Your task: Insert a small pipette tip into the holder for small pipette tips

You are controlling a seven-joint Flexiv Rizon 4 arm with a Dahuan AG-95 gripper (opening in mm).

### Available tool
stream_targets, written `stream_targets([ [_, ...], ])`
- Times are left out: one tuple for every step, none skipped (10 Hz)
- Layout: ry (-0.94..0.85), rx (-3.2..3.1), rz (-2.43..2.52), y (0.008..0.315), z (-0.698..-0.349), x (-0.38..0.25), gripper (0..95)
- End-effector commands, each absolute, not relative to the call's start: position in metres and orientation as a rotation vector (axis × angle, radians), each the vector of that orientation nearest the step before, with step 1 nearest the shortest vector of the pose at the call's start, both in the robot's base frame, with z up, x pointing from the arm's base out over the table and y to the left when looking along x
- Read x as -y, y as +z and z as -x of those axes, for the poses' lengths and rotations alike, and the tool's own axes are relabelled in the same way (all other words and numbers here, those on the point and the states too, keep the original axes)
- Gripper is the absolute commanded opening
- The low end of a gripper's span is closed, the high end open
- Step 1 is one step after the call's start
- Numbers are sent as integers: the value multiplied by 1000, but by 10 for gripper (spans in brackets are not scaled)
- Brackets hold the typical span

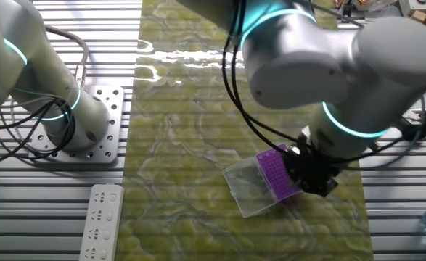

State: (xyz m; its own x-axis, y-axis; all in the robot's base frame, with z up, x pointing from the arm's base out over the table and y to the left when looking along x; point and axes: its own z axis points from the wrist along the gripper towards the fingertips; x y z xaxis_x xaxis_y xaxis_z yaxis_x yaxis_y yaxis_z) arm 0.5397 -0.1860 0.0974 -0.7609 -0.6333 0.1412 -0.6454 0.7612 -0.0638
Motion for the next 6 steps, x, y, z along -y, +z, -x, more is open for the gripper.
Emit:
stream_targets([
  [179, 2782, -1041, 99, -533, 183, 0],
  [183, 2769, -1025, 97, -527, 182, 0],
  [181, 2758, -1021, 96, -524, 181, 0],
  [180, 2746, -1027, 94, -522, 181, 0],
  [204, 2729, -1034, 93, -521, 180, 0],
  [216, 2724, -1030, 93, -520, 179, 0],
])
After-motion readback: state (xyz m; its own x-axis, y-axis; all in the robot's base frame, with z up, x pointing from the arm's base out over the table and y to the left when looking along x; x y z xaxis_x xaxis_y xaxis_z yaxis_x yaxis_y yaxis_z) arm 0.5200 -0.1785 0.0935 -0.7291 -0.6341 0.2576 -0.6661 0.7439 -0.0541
